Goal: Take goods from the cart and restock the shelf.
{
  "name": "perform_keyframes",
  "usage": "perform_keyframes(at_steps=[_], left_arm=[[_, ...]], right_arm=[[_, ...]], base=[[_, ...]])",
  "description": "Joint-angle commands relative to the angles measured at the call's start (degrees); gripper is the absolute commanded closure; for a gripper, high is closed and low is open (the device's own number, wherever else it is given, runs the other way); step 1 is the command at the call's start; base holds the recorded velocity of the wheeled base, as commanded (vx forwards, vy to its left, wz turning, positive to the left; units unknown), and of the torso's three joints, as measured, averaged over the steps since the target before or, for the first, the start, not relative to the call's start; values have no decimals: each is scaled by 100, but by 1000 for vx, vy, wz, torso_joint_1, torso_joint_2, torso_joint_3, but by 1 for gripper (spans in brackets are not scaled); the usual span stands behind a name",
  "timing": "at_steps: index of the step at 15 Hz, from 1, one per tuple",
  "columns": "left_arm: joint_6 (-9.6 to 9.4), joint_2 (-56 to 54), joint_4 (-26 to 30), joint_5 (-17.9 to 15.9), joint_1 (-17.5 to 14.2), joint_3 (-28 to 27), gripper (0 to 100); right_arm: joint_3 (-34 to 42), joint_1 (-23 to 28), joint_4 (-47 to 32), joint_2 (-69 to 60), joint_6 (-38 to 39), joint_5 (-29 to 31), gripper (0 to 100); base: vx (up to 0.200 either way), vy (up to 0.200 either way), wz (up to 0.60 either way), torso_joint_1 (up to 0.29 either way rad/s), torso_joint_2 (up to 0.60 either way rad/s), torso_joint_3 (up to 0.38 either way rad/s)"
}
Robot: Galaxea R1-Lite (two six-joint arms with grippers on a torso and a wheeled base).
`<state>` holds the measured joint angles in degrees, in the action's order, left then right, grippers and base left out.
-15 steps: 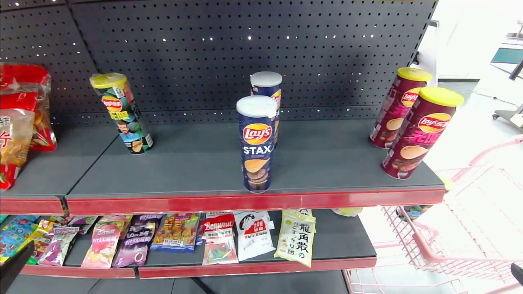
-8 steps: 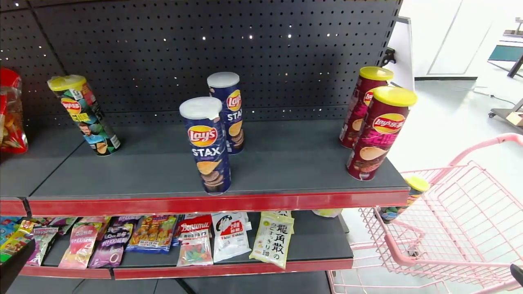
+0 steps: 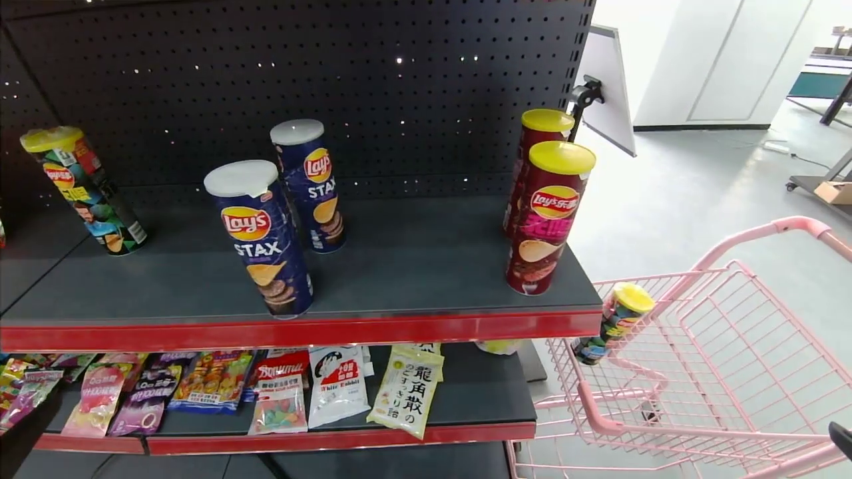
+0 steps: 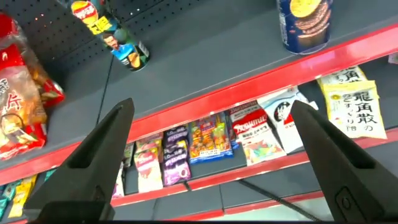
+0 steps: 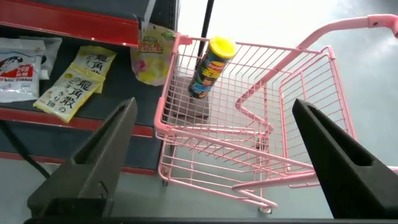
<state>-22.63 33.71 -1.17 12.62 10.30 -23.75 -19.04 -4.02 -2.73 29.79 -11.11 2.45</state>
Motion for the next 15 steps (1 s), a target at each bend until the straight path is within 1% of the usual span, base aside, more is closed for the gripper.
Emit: perform_keyframes(at_steps=[1, 4, 8, 9, 11, 12, 14, 15], left_arm=[[-23, 22, -6, 4, -2, -25, 0], [-40, 13, -6, 4, -2, -51, 0], [-49, 13, -6, 4, -2, -121, 0], [-119, -4, -6, 4, -2, -121, 0], [-154, -40, -6, -14, -2, -121, 0], [-216, -57, -6, -22, 7, -121, 0], [-225, -128, -6, -172, 25, -130, 0], [-225, -136, 3, -304, 7, -130, 0]], right_arm=[[-12, -2, 1, 88, -6, 1, 0], [6, -2, -8, 88, 3, 1, 0], [6, -2, -8, 88, 12, 1, 0], [6, -2, -8, 88, 21, 1, 0], [6, 7, -8, 88, 21, 1, 0], [6, 7, 1, 88, 21, 1, 0], [6, 7, -8, 97, 30, 1, 0], [6, 16, -8, 114, 30, 1, 0]], base=[[0, 0, 0, 0, 0, 0], [0, 0, 0, 0, 0, 0], [0, 0, -600, -2, 1, 1], [0, 0, -600, 17, -2, -2], [0, 0, -600, -2, 7, 2], [0, 0, -600, -2, 7, 2], [0, 0, -600, 2, 2, 2], [0, 0, 0, 0, 0, 0]])
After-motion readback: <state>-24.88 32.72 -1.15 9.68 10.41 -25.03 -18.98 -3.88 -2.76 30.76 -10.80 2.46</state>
